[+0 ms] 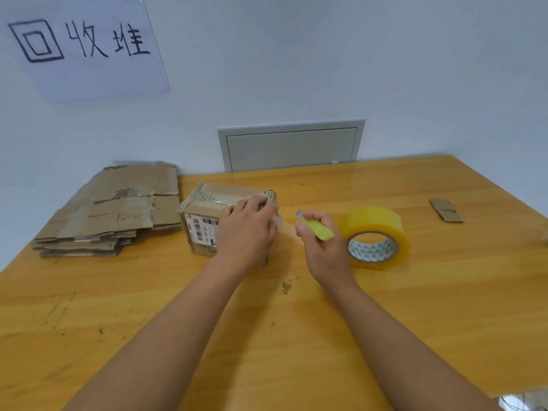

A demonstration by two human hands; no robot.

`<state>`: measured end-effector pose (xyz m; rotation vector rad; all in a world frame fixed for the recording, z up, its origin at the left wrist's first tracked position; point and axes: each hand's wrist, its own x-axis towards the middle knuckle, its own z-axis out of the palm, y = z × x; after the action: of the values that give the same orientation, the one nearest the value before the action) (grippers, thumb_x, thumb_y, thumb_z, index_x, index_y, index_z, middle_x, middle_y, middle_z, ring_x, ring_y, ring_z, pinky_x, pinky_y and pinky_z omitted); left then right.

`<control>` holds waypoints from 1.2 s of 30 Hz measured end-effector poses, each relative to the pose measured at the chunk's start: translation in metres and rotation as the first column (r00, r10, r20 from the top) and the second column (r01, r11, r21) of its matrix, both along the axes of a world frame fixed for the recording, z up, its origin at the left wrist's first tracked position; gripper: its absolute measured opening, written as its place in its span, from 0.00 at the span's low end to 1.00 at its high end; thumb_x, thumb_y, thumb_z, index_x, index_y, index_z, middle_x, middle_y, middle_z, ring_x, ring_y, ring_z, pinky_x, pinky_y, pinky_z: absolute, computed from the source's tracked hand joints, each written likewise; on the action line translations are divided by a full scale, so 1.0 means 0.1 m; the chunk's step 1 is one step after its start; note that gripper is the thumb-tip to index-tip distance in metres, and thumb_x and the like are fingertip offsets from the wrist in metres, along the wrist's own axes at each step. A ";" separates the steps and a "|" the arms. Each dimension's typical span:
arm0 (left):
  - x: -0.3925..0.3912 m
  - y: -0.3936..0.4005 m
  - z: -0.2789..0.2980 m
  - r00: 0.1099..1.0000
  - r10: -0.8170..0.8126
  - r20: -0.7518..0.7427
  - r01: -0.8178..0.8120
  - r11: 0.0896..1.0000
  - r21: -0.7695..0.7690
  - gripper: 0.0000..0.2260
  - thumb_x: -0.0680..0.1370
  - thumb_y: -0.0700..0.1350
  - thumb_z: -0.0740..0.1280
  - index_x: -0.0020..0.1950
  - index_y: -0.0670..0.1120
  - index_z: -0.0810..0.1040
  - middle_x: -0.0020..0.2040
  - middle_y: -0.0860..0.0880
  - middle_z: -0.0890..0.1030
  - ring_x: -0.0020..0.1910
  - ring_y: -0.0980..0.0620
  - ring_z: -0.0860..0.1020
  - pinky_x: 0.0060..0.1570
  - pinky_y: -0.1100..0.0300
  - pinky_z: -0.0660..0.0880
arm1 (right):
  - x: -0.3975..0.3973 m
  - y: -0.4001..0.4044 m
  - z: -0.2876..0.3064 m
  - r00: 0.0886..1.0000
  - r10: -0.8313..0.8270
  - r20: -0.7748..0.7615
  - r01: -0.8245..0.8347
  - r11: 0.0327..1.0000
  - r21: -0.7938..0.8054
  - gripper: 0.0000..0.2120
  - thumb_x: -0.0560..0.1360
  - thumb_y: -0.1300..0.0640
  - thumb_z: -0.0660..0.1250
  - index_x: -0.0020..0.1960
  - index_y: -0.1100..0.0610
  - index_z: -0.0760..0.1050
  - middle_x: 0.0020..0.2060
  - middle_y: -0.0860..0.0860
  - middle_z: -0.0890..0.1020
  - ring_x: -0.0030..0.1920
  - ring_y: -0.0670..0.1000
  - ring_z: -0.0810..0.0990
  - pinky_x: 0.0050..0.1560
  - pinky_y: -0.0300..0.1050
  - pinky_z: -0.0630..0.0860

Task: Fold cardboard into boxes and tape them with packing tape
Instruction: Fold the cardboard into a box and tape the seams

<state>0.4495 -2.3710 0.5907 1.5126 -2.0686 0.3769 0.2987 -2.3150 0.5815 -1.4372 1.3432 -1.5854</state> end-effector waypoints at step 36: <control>0.12 0.03 0.13 0.998 -0.060 0.030 0.052 0.975 0.214 0.13 0.82 0.50 0.60 0.64 0.56 0.77 0.72 0.55 0.71 0.70 0.52 0.70 0.66 0.52 0.61 | -0.29 0.57 -0.03 0.885 0.449 0.124 -0.459 0.795 0.397 0.08 0.67 0.57 0.71 0.46 0.52 0.80 0.36 0.49 0.84 0.38 0.51 0.81 0.42 0.39 0.76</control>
<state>0.4619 -2.3678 0.6035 1.5750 -2.2342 0.1659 0.2698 -2.2582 0.5788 -1.3336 1.1208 -0.9288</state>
